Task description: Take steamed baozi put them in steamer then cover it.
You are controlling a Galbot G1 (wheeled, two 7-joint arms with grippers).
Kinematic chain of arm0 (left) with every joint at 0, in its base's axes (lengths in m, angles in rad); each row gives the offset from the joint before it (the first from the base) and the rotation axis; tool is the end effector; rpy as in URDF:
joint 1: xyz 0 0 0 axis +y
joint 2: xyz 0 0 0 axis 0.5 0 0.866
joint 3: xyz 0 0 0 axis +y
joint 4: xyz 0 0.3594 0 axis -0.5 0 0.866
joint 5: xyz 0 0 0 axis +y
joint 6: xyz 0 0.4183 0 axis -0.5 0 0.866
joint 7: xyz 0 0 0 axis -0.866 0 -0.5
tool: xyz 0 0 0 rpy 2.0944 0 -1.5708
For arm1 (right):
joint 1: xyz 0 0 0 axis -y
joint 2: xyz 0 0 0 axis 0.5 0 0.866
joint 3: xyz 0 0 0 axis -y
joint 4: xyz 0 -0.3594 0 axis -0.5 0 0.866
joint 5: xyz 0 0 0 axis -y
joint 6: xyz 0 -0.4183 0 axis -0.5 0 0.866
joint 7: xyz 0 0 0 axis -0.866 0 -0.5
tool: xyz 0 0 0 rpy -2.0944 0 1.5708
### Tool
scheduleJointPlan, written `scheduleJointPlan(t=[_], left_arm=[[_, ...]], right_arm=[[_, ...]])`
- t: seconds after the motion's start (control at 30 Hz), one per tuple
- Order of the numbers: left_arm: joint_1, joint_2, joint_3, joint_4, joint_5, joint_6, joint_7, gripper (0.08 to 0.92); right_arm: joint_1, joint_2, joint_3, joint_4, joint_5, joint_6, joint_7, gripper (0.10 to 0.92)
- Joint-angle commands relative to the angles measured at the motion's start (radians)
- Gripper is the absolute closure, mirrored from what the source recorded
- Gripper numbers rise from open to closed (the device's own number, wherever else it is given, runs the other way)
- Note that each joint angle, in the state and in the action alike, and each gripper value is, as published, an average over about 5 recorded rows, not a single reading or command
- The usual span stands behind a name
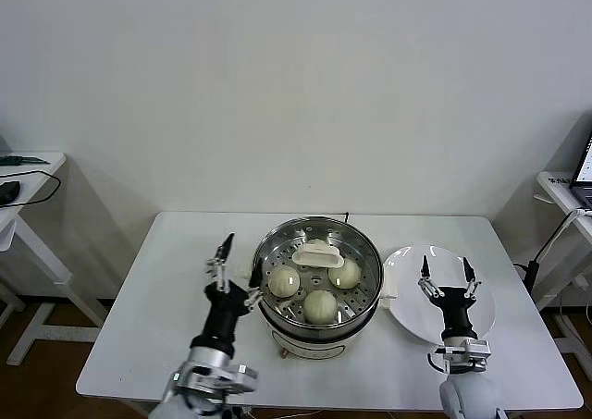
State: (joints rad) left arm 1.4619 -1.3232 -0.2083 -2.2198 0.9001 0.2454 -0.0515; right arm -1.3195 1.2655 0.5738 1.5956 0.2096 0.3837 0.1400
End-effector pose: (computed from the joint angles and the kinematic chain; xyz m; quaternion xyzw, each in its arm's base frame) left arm 0.2381 -0.0741 -0.2454 0.0566 0.8833 0.4593 0.0756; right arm 0.3144 -0.1249 -0.4269 0.0741 0.9931 -0.0471 0.0774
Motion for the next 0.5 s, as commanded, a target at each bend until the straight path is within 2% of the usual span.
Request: scheduleJointPlan(t=[0.03,0.2,0.5], left_arm=[[0.073,-0.021,-0.37,0.224,-0.703,-0.509,-0.027,0.177],[0.081,-0.021,-0.38,0.26,-0.763,-0.547,0.015,0.177],[0.089,-0.03,-0.365,0.264,-0.765,-0.55,0.027,0.177]], right_arm=[[-0.054,-0.006,0.011,0.042,0.063,-0.025,-0.006,0.203],[-0.068,0.001,0.013,0.047,0.06,-0.025,-0.002,0.203],[-0.087,-0.003,0.028,0.061,0.077,-0.047,-0.006,0.203]])
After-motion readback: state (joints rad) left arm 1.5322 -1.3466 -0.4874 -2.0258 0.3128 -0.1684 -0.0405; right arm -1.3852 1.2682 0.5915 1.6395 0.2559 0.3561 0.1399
